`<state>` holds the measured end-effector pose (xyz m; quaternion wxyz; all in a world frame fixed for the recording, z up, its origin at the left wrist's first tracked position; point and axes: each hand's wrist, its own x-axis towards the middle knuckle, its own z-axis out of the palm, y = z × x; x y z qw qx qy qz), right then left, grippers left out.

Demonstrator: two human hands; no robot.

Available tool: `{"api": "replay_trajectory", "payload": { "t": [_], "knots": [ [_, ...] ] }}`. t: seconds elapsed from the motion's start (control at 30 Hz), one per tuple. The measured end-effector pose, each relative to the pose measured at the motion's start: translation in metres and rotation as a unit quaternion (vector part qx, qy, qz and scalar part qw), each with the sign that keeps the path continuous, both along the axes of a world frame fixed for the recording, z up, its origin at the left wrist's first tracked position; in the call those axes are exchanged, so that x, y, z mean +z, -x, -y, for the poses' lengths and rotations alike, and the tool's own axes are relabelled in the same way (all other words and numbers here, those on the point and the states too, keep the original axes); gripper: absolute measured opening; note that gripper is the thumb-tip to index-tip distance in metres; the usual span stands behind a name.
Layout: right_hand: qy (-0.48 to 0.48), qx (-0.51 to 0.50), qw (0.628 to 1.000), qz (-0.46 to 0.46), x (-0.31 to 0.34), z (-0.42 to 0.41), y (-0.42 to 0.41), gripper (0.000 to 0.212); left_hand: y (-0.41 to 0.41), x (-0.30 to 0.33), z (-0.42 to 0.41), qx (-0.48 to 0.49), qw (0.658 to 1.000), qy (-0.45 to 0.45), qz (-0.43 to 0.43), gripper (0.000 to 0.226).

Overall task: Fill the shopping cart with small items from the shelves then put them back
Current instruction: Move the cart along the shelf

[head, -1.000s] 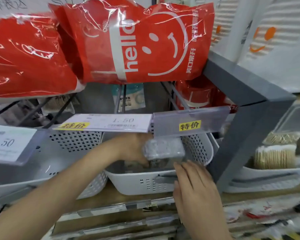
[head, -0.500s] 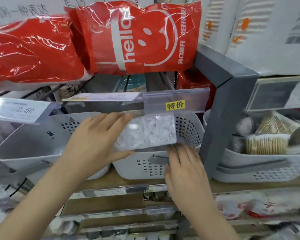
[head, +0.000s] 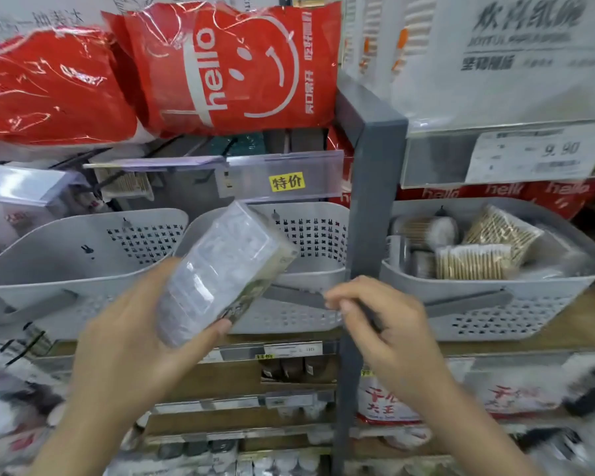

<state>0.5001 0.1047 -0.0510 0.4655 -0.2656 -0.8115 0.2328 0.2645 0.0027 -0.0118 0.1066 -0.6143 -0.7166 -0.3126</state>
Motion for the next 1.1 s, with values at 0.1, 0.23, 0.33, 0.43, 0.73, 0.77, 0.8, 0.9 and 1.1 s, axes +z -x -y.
{"api": "replay_trajectory", "payload": {
  "t": [0.1, 0.23, 0.33, 0.43, 0.73, 0.77, 0.8, 0.9, 1.1],
  "knots": [
    [-0.002, -0.075, 0.997, -0.012, 0.009, -0.017, -0.028, 0.017, -0.013, -0.016, 0.001, 0.014, 0.991, -0.013, 0.133, 0.076],
    [0.009, -0.152, 0.988, 0.012, 0.020, -0.062, -0.066, 0.019, -0.024, -0.031, 0.000, 0.017, 0.963, -0.035, 0.266, 0.069],
    [0.012, -0.120, 0.974, 0.189, 0.029, -0.103, -0.079, 0.027, -0.031, -0.035, -0.004, -0.003, 0.941, -0.037, 0.335, 0.048],
    [0.035, -0.043, 0.930, 0.363, 0.036, -0.127, -0.072, 0.041, -0.038, -0.034, -0.009, -0.020, 0.921, -0.039, 0.388, 0.040],
    [-0.023, 0.033, 0.838, 0.544, 0.050, -0.139, -0.055, 0.051, -0.058, -0.038, -0.014, -0.040, 0.864, -0.038, 0.501, 0.034],
    [-0.027, 0.028, 0.832, 0.553, 0.052, -0.139, -0.054, 0.047, -0.059, -0.039, -0.014, -0.040, 0.860, -0.037, 0.507, 0.037],
    [-0.031, 0.024, 0.830, 0.557, 0.053, -0.138, -0.053, 0.042, -0.060, -0.040, -0.014, -0.039, 0.856, -0.038, 0.514, 0.040],
    [-0.147, 0.035, 0.827, 0.541, 0.050, -0.139, -0.060, 0.024, -0.062, -0.041, -0.014, -0.043, 0.847, -0.038, 0.529, 0.050],
    [-0.333, -0.106, 0.839, 0.417, 0.066, -0.121, -0.090, 0.043, -0.066, -0.042, -0.015, -0.047, 0.826, -0.025, 0.561, 0.048]
  ]
}}
